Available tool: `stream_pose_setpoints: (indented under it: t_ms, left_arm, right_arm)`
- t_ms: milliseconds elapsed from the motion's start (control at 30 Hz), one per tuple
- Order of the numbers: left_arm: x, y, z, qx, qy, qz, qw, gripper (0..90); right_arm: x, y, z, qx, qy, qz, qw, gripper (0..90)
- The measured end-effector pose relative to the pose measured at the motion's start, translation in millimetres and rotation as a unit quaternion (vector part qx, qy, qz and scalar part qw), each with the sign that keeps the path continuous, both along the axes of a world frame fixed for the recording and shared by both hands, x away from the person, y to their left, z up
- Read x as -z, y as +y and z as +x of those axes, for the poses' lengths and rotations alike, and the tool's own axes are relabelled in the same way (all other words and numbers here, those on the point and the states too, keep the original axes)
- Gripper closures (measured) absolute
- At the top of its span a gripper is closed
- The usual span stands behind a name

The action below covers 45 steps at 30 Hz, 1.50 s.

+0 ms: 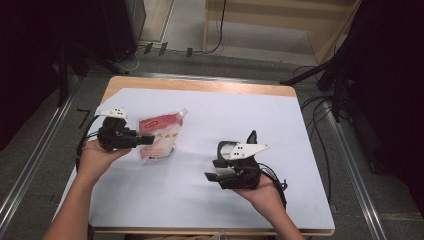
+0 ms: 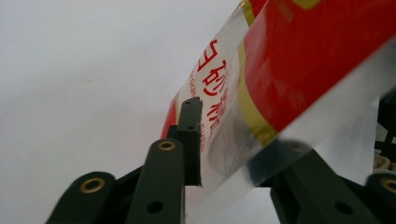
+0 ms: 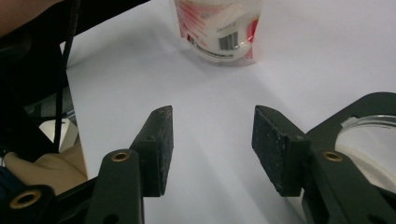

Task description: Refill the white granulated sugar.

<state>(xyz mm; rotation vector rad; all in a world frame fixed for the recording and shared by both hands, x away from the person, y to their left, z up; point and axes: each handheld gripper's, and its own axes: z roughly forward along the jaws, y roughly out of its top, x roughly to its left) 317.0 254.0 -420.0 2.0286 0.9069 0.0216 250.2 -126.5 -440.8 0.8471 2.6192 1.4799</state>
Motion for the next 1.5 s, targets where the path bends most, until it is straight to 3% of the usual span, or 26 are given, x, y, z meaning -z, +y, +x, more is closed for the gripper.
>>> stream_pose_setpoints:
  t_ms: [100, 233, 300, 333, 500, 833, 967, 1133, 1300, 1500]
  left_arm:
    - [0.3, 1.4, -2.8, 0.004, -0.01, 0.01, 0.9999, 67.9]
    - [0.6, 3.3, -3.3, -0.001, -0.012, 0.008, 0.9999, 63.9]
    - [0.8, 3.1, -4.4, -0.004, -0.028, 0.016, 0.9995, 60.1]
    - [0.4, 2.5, -5.3, -0.001, -0.023, 0.011, 0.9997, 59.7]
    - [-2.7, 4.5, -7.6, -0.003, -0.037, 0.012, 0.9992, 56.4]
    - [-8.3, 20.5, -27.0, -0.017, -0.043, 0.032, 0.9984, 51.1]
    - [-11.0, 34.2, -31.2, -0.01, -0.036, 0.02, 0.9991, 50.0]
    - [-11.6, 46.3, -36.4, -0.008, -0.036, 0.027, 0.999, 50.6]
    - [-7.5, 59.2, -37.3, -0.019, -0.028, 0.038, 0.9987, 49.1]
    - [-4.8, 70.2, -34.6, -0.04, -0.026, 0.031, 0.9984, 48.6]
  right_arm:
    - [1.1, -1.4, 1.9, 0.004, 0.004, -0.003, 1.0, 49.1]
    - [1.2, -3.0, 3.1, 0.005, 0.004, -0.004, 1.0, 49.1]
    - [0.8, -4.1, 3.4, 0.005, 0.004, -0.003, 1.0, 49.2]
    - [0.4, -5.1, 4.0, 0.007, 0.004, -0.002, 1.0, 49.3]
    - [-5.3, -13.0, 6.1, 0.016, 0.008, 0.007, 0.9998, 50.0]
    - [-9.9, -38.0, 3.0, 0.038, 0.003, 0.001, 0.9993, 52.9]
    - [-9.2, -45.8, 2.9, 0.026, 0.003, -0.008, 0.9996, 53.1]
    - [-9.6, -55.1, 1.2, 0.016, 0.013, -0.018, 0.9996, 60.3]
    - [-11.2, -74.5, 6.0, 0.019, 0.022, -0.008, 0.9995, 62.5]
    - [-9.7, -90.2, 11.3, 0.026, 0.024, -0.018, 0.9992, 65.5]
